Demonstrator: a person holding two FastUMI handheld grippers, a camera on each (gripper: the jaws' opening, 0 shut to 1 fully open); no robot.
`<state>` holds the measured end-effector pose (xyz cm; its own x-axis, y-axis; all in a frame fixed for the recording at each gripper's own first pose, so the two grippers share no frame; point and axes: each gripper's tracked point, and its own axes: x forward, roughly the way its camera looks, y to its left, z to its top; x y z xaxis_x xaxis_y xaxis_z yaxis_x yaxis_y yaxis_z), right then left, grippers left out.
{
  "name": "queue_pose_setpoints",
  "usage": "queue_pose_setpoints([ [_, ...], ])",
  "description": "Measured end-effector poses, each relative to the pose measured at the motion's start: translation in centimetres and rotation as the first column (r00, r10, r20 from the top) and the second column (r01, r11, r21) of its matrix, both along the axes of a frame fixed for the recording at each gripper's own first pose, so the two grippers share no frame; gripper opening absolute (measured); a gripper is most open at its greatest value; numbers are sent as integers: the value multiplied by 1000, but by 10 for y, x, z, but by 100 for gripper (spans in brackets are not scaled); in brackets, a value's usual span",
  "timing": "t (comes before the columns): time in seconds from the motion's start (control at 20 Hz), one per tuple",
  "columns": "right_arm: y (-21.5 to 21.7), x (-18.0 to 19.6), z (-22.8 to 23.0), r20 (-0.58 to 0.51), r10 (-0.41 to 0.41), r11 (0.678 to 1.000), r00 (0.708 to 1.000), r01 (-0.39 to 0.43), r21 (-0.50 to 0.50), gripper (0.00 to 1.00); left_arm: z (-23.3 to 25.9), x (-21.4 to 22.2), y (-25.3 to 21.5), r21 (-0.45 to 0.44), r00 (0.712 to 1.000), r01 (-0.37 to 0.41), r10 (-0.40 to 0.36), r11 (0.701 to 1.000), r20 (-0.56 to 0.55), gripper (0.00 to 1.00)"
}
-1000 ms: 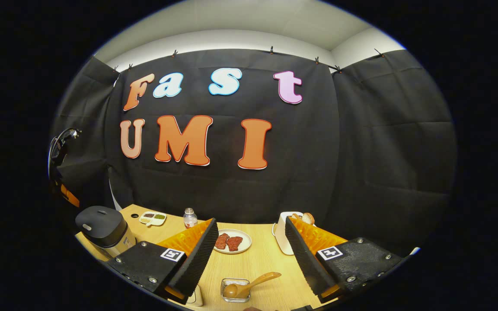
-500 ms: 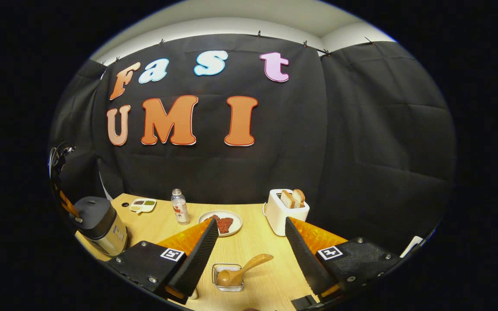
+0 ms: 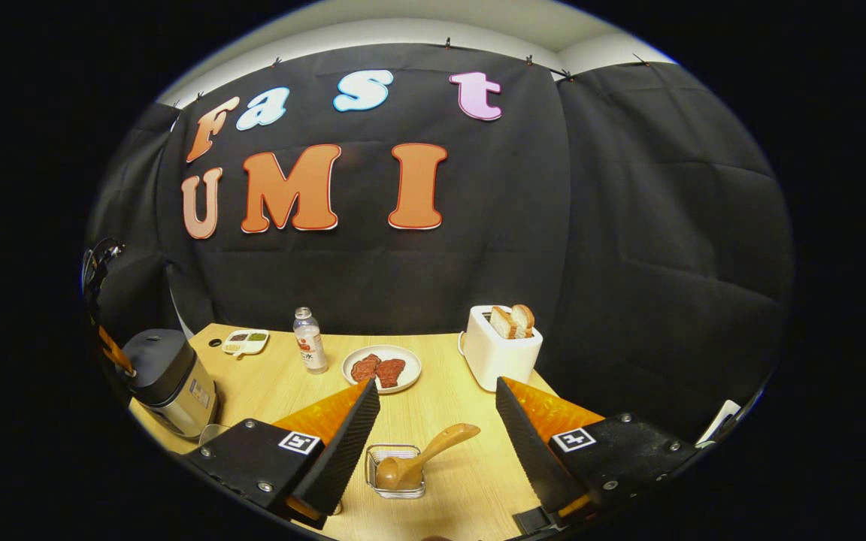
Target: Close the left gripper, press the button to open the rice cooker; take a wooden spoon from the chopstick holder with the right hand, scoop a spoonful of rice and pour it into the rice cooker, then put the wooden spoon back into the chopstick holder.
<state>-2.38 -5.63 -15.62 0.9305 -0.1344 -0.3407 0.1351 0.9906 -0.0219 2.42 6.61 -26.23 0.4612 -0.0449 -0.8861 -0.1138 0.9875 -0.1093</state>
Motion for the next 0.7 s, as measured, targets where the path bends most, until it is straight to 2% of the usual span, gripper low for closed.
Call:
queue_pose_setpoints([
  [0.15,-6,1,-16,-35,-6,1000,999,6,5,96,41,12,-1,76,983,36,-49,996,179,6],
  [0.25,-7,1,-26,-50,-5,1000,999,7,29,96,74,28,-4,149,938,42,-90,988,335,6],
  [0.35,-7,0,-40,-83,3,998,997,3,67,96,98,32,0,234,911,12,-107,972,398,6],
  [0.5,-9,2,-59,-128,-3,992,992,19,122,96,147,41,8,333,835,-50,-144,942,531,6],
  [0.55,-14,3,-66,-143,-22,991,990,41,128,96,156,38,3,347,814,-45,-167,937,556,6],
  [0.65,-23,9,-74,-144,-52,986,988,73,148,96,165,26,-3,393,801,-39,-206,919,562,12],
  [0.7,-19,10,-79,-157,-45,983,987,72,170,95,168,19,-8,410,789,-32,-229,912,570,31],
])
